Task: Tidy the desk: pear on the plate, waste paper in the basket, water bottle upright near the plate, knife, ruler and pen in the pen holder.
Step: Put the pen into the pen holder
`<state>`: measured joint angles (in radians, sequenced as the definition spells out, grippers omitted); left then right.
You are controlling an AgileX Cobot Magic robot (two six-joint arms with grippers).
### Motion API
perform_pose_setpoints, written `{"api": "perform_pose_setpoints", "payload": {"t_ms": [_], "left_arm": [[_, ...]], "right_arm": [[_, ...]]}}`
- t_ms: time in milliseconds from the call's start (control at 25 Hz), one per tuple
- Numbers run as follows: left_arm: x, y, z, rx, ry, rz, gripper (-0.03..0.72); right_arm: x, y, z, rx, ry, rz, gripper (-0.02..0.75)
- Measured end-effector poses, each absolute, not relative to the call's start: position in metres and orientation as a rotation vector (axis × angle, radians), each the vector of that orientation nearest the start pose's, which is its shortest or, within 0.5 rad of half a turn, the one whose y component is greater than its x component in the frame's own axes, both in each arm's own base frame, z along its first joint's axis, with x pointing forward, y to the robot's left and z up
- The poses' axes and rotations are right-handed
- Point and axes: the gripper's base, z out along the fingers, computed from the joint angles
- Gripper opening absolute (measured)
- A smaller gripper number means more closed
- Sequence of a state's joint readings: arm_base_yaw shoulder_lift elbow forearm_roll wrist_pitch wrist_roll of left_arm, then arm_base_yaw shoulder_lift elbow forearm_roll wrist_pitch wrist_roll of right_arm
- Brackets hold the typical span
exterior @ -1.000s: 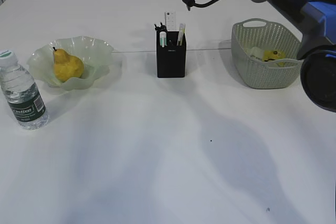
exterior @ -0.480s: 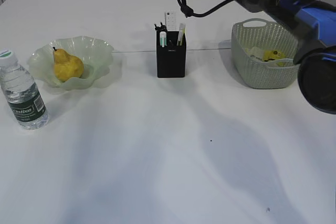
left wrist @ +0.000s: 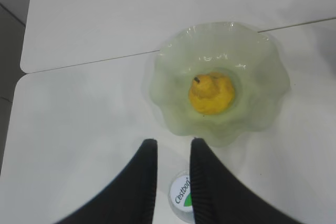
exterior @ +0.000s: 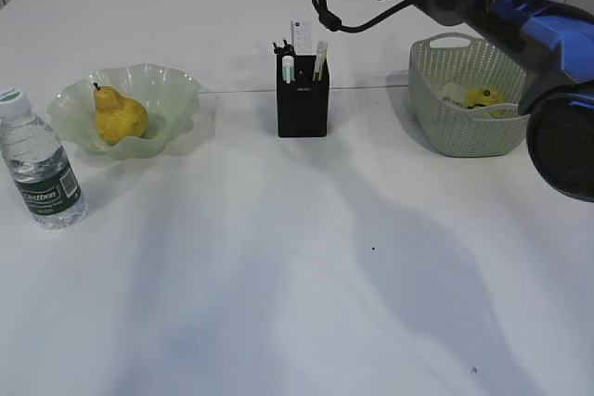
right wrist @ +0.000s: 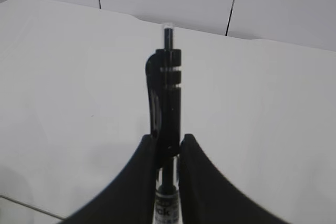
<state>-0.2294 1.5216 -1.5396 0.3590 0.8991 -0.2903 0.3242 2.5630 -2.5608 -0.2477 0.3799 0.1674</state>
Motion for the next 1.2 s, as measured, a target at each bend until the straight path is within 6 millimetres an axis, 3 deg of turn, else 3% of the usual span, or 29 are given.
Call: {"api": "perform_pose_setpoints", "payload": {"t_ms": [480, 920, 1200], "left_arm": [[0.35, -0.056, 0.371, 0.063, 2.358, 0.187, 0.15], [0.352, -0.057, 0.371, 0.057, 2.346, 0.177, 0.151], [0.354, -0.058, 0.371, 0.046, 2.33, 0.163, 0.153]], "right_arm": [[0.567, 0.183, 0.255, -0.343, 1.774, 0.083, 0.106], [0.57, 0.178, 0.241, -0.353, 1.782, 0.072, 0.105], [0.57, 0.178, 0.221, -0.369, 1.811, 0.074, 0.104]]}}
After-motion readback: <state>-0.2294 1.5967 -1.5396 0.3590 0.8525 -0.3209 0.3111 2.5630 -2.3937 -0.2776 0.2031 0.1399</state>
